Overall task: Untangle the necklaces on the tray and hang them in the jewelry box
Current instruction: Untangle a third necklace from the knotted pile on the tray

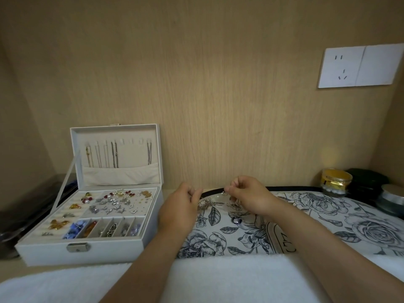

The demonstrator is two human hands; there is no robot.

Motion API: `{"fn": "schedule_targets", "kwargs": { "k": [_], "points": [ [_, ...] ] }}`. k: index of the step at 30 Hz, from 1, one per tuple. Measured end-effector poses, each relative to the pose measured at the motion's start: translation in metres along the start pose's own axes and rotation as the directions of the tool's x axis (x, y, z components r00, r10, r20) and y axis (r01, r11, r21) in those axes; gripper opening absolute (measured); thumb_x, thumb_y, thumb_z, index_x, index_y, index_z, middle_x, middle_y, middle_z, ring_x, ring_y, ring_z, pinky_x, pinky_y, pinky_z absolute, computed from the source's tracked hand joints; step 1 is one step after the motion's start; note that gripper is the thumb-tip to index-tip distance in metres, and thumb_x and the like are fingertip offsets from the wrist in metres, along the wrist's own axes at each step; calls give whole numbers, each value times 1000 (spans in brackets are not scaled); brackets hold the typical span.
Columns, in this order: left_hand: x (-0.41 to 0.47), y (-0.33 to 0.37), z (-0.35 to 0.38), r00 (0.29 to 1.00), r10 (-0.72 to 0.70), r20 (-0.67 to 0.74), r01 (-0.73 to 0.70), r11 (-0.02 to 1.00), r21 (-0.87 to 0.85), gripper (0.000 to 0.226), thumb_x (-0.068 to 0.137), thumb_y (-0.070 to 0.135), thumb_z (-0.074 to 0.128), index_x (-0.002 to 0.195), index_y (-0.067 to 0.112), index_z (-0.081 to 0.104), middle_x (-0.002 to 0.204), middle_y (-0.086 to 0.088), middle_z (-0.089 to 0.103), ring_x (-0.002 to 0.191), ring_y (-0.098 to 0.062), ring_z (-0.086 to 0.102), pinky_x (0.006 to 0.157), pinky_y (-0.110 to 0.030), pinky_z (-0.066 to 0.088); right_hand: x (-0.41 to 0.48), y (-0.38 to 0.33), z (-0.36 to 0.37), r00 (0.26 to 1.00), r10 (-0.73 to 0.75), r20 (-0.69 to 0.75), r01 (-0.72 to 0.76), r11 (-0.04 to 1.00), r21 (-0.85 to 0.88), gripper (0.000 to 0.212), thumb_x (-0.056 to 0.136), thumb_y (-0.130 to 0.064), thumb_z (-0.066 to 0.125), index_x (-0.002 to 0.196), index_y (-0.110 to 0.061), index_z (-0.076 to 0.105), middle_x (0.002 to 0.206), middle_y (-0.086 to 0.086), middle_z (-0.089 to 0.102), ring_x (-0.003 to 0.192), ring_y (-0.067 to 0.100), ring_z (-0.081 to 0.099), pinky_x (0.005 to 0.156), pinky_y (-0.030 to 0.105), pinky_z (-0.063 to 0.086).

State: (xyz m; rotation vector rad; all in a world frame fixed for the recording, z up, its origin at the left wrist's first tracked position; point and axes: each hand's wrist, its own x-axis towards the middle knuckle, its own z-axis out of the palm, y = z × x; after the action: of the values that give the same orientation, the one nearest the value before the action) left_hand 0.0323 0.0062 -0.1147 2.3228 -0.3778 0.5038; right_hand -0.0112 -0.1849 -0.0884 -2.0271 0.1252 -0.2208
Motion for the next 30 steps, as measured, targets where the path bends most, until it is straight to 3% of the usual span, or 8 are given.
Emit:
{"fn": "schedule_targets", "kwargs": {
  "k": [3, 10, 14, 18, 21, 24, 27, 30],
  "points": [
    [0, 0, -2, 999, 45, 20, -47, 982, 183, 26, 97, 51, 50, 89, 26, 54, 72, 10, 57, 71, -13, 58, 61, -31, 50, 1, 2, 2, 999, -32, -28, 29, 995, -94, 22, 93, -28, 69, 78, -17, 58, 70, 0, 67, 62, 10, 58, 67, 29, 49],
    [-2, -4, 4, 955, 268, 123, -289, 935, 204, 19, 97, 44, 53, 106, 35, 66, 108, 13, 55, 100, -10, 53, 86, -28, 38, 3, 12, 2, 986, -94, -134, 54, 960, -274, 8, 91, -25, 70, 89, -22, 63, 84, -2, 71, 78, 13, 67, 71, 28, 53],
    [-2, -2, 5, 931, 277, 239, -326, 925, 198, 26, 88, 57, 58, 100, 37, 70, 104, 17, 61, 104, -7, 48, 97, -32, 34, 2, 13, 2, 974, -223, -32, 176, 845, -506, 16, 87, -17, 71, 101, -26, 67, 98, -10, 64, 92, 9, 57, 81, 23, 47],
    [1, -2, 6, 927, 279, 253, -335, 917, 216, 16, 94, 39, 60, 102, 33, 73, 104, 13, 67, 102, -11, 55, 93, -31, 39, -3, 8, 11, 962, -248, 113, 271, 823, -500, 8, 88, -22, 72, 95, -25, 75, 91, -16, 66, 80, -2, 59, 74, 17, 48],
    [-1, -1, 5, 946, 227, 233, -252, 964, 82, 14, 96, 36, 58, 93, 30, 70, 92, 13, 67, 88, -8, 59, 82, -30, 47, -6, 7, 20, 953, -246, 175, 301, 818, -490, 15, 90, -32, 69, 102, -24, 75, 95, -12, 71, 83, 2, 63, 78, 20, 50],
    [0, 3, 5, 955, 105, 276, -53, 980, -190, 15, 99, 32, 55, 88, 28, 65, 83, 11, 68, 78, -4, 61, 72, -26, 49, -3, 8, 20, 964, -203, 170, 253, 898, -359, 8, 90, -31, 71, 90, -24, 75, 86, -7, 73, 79, 8, 65, 77, 24, 50],
    [3, 9, 1, 941, 32, 336, 101, 923, -371, 29, 103, 30, 48, 86, 14, 66, 79, 3, 66, 71, -8, 58, 65, -23, 43, -4, 2, 13, 975, -147, 167, 156, 987, -45, 14, 93, -29, 70, 86, -20, 78, 78, -4, 73, 70, 8, 64, 74, 24, 51],
    [2, 14, -8, 893, -14, 449, 267, 821, -505, 42, 104, 38, 42, 78, 14, 65, 63, 1, 64, 53, -8, 56, 58, -22, 44, -7, -6, 7, 982, -116, 152, 104, 991, 81, 24, 95, -26, 66, 88, -7, 77, 59, -9, 63, 54, 6, 51, 57, 18, 43]
  ]
}}
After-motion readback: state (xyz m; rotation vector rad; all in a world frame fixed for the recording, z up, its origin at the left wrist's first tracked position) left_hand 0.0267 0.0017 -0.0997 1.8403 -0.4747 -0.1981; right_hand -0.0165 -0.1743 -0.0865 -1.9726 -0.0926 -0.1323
